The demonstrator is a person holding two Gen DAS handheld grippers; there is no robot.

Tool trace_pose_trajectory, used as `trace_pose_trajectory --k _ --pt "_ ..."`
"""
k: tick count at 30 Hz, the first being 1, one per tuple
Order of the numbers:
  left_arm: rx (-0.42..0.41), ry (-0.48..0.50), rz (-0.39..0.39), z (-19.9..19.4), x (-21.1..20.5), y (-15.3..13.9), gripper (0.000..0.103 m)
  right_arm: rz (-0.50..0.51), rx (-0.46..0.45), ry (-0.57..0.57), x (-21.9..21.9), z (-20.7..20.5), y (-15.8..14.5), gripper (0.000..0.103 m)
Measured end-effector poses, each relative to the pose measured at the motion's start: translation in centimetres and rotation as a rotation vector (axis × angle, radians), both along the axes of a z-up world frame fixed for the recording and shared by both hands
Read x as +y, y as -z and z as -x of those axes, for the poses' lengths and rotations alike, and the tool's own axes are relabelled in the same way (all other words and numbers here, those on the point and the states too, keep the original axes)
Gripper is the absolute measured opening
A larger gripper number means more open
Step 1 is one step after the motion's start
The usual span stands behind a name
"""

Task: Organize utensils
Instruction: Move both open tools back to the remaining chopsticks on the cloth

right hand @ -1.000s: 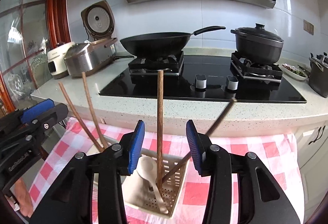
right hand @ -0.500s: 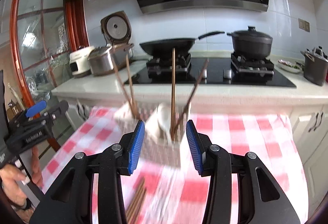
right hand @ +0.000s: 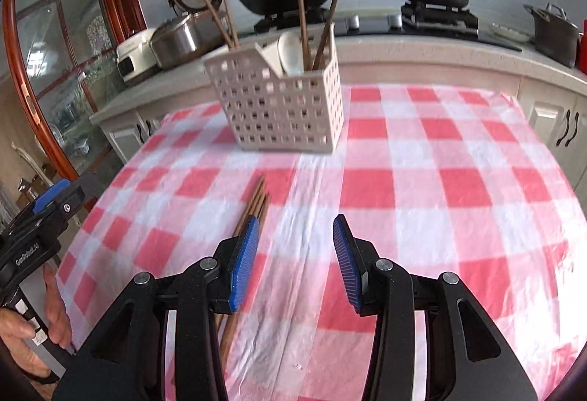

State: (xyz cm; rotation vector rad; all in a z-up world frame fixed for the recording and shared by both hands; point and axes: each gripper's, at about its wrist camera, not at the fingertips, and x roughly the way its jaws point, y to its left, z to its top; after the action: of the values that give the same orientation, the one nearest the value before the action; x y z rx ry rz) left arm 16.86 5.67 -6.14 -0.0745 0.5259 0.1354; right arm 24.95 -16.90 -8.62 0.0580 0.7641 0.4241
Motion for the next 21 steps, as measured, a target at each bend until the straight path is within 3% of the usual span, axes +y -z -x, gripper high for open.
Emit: trace_pose_trajectory --k 9,21 --pt "0.055 0.028 -0.02 0.4 -0.7 3.9 0.098 0.047 0.064 -0.035 2.8 -0.5 2.7 0.036" --pt "0.016 -0.002 0.007 1.2 1.3 3.3 0.098 0.106 0.112 -0.038 5.5 -1.4 3.6 0.018"
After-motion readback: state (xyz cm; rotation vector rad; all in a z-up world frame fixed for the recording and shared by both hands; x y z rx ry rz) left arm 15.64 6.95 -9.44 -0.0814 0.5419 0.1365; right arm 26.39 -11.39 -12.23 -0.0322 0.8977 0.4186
